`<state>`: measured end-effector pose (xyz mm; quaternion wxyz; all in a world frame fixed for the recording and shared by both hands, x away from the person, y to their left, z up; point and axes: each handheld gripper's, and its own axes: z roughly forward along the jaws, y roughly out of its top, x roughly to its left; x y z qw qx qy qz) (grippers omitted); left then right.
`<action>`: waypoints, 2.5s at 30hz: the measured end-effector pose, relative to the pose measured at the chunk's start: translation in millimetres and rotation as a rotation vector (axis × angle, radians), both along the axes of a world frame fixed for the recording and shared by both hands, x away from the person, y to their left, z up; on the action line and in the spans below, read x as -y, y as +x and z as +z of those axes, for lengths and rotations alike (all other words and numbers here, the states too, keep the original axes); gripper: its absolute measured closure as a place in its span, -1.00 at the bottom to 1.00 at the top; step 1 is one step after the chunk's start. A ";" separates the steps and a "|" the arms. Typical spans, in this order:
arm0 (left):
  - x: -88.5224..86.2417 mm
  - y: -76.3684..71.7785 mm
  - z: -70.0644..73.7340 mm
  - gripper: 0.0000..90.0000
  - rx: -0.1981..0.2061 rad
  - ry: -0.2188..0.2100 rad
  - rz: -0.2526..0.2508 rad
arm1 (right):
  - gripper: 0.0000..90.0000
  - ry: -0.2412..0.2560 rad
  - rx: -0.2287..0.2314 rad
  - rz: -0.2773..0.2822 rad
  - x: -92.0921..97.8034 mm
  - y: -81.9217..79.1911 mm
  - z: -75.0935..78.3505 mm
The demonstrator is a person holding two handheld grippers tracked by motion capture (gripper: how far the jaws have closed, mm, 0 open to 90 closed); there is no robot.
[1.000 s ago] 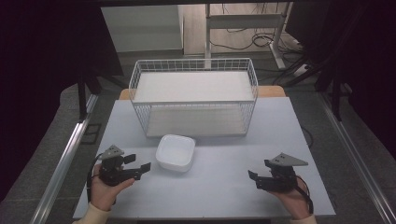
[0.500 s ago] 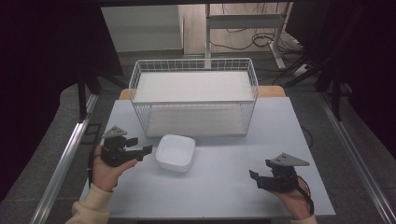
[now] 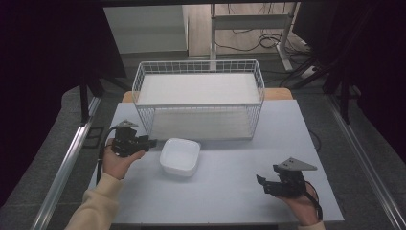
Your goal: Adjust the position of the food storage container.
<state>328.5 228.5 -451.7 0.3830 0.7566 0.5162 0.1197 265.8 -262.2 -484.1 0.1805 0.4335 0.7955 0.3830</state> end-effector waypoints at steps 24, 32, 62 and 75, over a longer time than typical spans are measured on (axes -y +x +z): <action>23.8 52.8 -44.0 1.00 -0.129 0.044 -0.042 | -0.47 -0.014 -0.011 -0.005 0.1 1.6 -4.3; 26.0 53.7 -47.0 1.00 -0.128 0.050 -0.082 | -0.47 -0.015 -0.007 -0.006 0.1 1.2 -3.2; 111.0 41.8 -38.4 1.00 -0.063 0.098 -0.345 | -0.47 -0.024 -0.009 0.012 -2.4 0.0 -3.4; 127.9 35.1 -35.9 1.00 -0.070 0.095 -0.390 | -0.47 -0.026 -0.013 0.020 -4.3 -0.8 -4.3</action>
